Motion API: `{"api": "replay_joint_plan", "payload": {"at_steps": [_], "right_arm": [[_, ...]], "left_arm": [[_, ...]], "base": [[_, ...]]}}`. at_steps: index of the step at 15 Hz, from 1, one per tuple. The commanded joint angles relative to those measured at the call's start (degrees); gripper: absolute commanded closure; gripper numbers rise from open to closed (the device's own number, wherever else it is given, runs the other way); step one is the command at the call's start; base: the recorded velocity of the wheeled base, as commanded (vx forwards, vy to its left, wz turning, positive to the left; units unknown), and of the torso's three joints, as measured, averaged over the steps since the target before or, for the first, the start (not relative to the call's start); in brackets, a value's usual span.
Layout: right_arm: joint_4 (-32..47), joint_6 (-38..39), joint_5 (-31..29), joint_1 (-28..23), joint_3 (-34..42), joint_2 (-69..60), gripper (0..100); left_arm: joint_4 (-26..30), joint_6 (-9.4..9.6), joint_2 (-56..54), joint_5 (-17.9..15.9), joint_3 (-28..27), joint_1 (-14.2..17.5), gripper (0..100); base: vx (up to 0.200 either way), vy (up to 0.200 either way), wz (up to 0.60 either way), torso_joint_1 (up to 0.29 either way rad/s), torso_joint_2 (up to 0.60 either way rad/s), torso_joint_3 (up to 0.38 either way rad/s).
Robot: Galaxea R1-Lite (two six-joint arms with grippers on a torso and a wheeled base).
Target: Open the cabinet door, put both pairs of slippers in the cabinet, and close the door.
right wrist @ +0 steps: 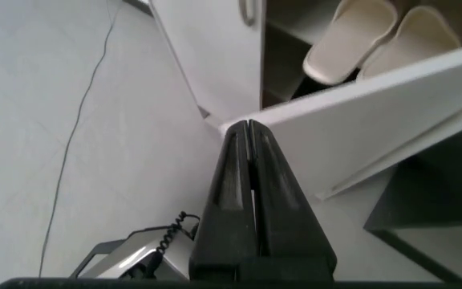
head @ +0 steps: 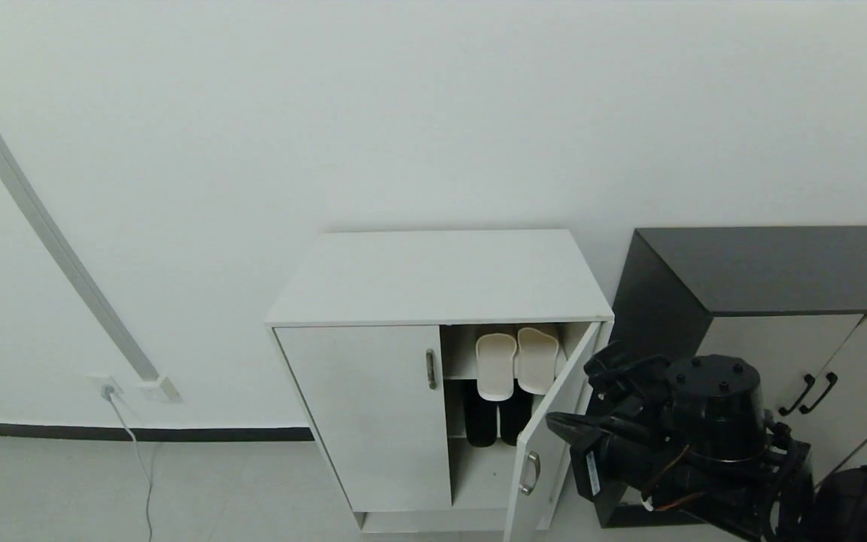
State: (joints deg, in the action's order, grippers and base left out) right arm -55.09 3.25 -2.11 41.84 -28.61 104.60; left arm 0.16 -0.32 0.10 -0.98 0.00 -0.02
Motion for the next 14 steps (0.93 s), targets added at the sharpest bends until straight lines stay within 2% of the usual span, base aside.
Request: {"api": "replay_joint_plan", "payload": {"at_steps": [1,6,9,14], "right_arm": [[-0.5,0.0,0.0,-0.1,1.8,-0.2,100],[-2.4,0.1,0.0,-0.6,1.8,3.3,100],[-6.9,0.0,-0.1,-1.1,0.9,8.2,100],[-9.4,0.1,0.1,-4.0,-2.5,14.3,100]], "left_arm": [[0.0,-0.03,0.0,0.0,0.0,0.0,100],[-0.1,-0.12,0.0,0.0,0.0,0.0,100],[0.0,-0.12,0.0,0.0,0.0,0.0,100],[0.0,-0.12,0.0,0.0,0.0,0.0,100]], "base": [[0.000,0.000,0.00,0.000,0.00,0.000],[0.000,0.000,0.00,0.000,0.00,0.000],[0.000,0.000,0.00,0.000,0.00,0.000],[0.000,0.000,0.00,0.000,0.00,0.000]]}}
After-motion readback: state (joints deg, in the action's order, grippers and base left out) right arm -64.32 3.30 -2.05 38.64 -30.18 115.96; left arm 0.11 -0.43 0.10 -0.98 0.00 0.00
